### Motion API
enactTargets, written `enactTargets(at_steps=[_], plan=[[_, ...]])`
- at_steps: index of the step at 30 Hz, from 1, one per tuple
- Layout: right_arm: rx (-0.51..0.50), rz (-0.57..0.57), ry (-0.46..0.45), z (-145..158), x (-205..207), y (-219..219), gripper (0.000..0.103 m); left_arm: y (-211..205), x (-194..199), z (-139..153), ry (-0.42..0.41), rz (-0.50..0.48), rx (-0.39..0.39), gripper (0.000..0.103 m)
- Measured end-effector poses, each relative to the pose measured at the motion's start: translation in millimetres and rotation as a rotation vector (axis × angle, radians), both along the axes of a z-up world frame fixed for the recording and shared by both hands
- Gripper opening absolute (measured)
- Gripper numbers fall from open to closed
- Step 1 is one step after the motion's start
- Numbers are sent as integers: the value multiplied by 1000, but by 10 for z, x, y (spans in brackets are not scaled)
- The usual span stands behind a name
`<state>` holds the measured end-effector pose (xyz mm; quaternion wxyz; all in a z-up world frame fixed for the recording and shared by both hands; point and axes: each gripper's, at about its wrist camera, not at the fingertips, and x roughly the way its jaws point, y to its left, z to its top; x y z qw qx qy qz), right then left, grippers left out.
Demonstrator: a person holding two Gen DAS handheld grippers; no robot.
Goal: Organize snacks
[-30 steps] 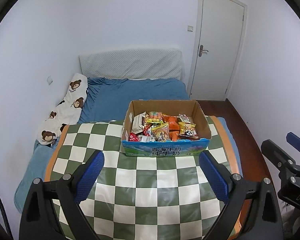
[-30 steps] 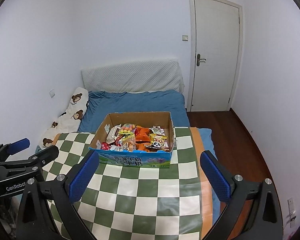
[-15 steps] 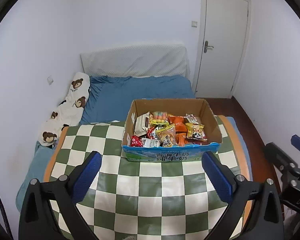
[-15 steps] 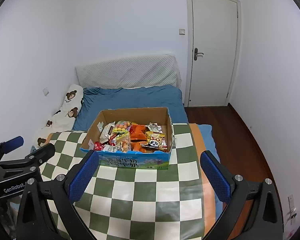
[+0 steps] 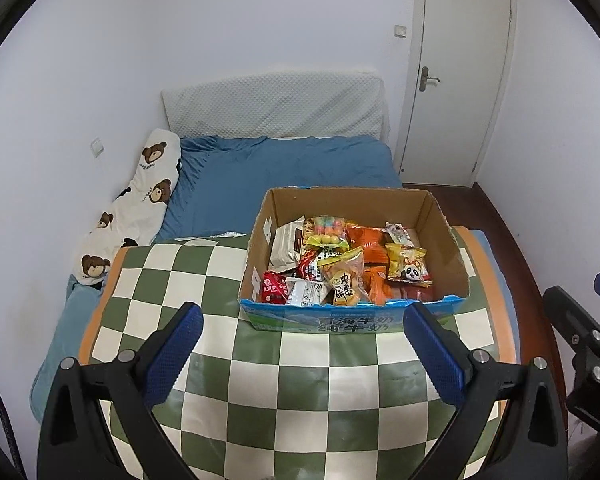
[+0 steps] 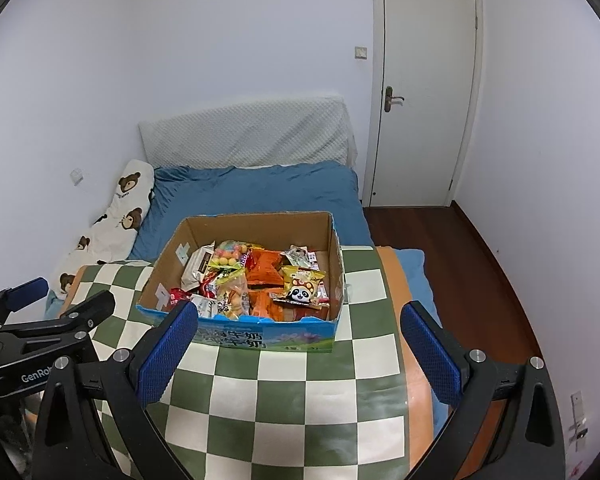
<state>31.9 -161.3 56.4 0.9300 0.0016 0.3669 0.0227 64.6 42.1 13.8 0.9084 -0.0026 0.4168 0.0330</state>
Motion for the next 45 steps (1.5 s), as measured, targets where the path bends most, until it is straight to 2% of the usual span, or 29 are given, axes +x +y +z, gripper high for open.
enactTargets(at_steps=[16,29,45], plan=[[-9,-15,18,-160,178,17,103,9,65,-51,9,4,-2,103],[-14,-17,17,-158,164,6,103,-3,14,-74,10,-16,15,103],[-14,-25,24,-159,152,-24,103,-5,-19,41,-4,-14,27,103]])
